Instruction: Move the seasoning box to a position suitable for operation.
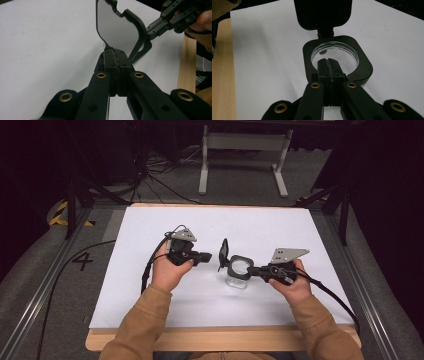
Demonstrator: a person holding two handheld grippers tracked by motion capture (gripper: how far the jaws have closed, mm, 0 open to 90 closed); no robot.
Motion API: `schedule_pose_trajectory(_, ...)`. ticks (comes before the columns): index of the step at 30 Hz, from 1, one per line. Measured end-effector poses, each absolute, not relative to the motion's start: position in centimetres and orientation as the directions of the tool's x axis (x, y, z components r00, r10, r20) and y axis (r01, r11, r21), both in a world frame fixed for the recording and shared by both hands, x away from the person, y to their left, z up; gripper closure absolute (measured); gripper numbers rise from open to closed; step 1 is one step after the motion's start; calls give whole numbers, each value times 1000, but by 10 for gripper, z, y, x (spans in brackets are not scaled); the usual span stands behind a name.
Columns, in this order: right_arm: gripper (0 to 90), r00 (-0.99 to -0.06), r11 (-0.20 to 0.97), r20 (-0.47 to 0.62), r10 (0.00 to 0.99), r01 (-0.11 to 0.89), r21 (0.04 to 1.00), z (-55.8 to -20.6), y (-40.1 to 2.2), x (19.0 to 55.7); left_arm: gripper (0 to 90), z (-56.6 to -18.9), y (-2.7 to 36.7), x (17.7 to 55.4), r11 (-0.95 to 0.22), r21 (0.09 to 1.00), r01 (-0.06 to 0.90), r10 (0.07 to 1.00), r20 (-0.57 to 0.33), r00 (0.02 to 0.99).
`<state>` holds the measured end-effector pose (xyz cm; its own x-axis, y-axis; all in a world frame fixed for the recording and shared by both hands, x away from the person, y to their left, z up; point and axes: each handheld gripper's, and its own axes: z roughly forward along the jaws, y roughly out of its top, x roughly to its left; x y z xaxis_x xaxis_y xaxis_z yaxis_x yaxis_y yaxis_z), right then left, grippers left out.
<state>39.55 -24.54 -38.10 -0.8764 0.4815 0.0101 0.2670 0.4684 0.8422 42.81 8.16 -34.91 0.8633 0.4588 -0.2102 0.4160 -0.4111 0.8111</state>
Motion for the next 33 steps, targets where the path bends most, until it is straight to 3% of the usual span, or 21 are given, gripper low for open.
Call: schedule_pose_trajectory(33, 900, -866, 441, 25, 500, 279, 853, -384, -247, 391, 900, -346, 49, 429, -401, 838, 370, 432, -183, 883)
